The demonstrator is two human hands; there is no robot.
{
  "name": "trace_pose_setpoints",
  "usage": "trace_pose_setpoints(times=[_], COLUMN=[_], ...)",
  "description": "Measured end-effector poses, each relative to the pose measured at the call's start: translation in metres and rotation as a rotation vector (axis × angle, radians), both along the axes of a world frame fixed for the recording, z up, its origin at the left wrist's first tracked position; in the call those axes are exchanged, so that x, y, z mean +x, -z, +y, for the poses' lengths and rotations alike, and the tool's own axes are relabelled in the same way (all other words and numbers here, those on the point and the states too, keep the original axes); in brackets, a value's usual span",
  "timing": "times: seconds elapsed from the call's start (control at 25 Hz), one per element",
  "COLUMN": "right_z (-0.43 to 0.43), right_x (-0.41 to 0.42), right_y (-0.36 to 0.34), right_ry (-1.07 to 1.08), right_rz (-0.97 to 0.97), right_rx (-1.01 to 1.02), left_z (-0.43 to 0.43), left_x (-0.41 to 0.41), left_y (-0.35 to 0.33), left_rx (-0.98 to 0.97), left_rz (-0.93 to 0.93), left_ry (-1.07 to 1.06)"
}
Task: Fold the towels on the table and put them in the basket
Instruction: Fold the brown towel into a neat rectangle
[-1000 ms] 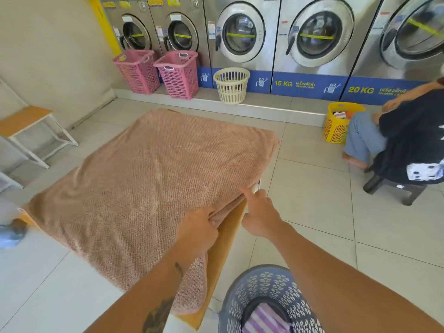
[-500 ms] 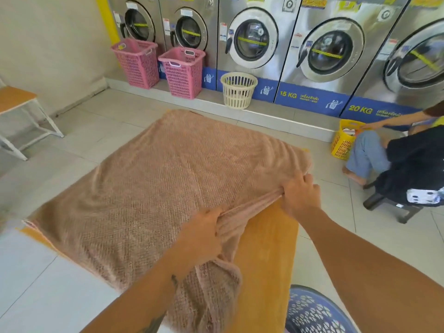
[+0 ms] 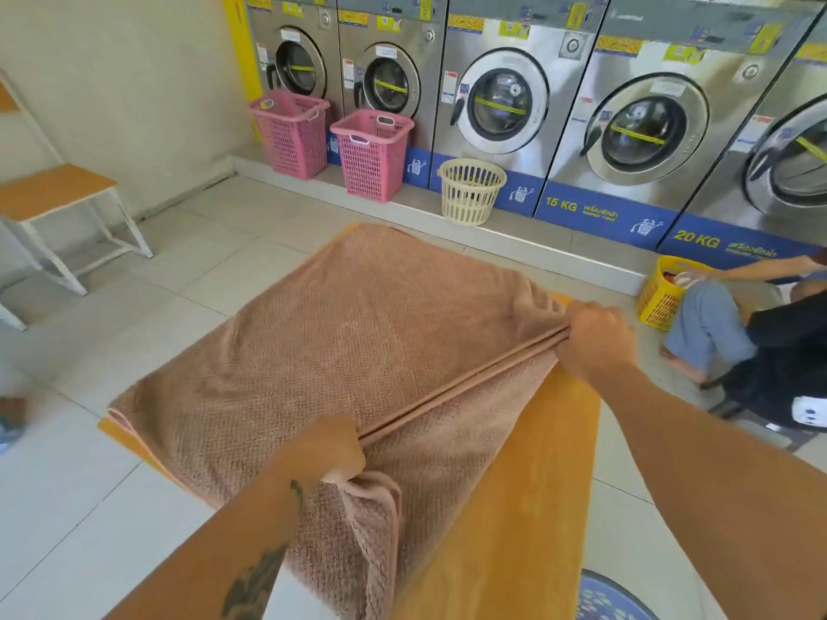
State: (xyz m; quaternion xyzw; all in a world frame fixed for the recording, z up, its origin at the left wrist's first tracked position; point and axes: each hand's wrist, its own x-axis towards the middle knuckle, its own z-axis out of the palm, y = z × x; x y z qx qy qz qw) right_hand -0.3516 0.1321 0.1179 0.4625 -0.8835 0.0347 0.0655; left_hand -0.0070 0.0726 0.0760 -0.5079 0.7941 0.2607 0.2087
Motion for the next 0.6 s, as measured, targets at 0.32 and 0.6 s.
trace_pose_setpoints(times=[0.32, 0.6], right_z=[-0.026, -0.056], right_x=[-0.004, 0.017], right_y=[-0.003, 0.002], right_ry=[-0.143, -0.415], right_rz=[-0.395, -0.442], right_rx=[-0.073, -0.025], left_z=[-0.021, -0.009], left_x=[0.057, 0.025], left_y=[-0.017, -0.039], left_rx=[-0.320, -0.386], left_rz=[-0.047, 0.000], left_ry=[-0.353, -0.466])
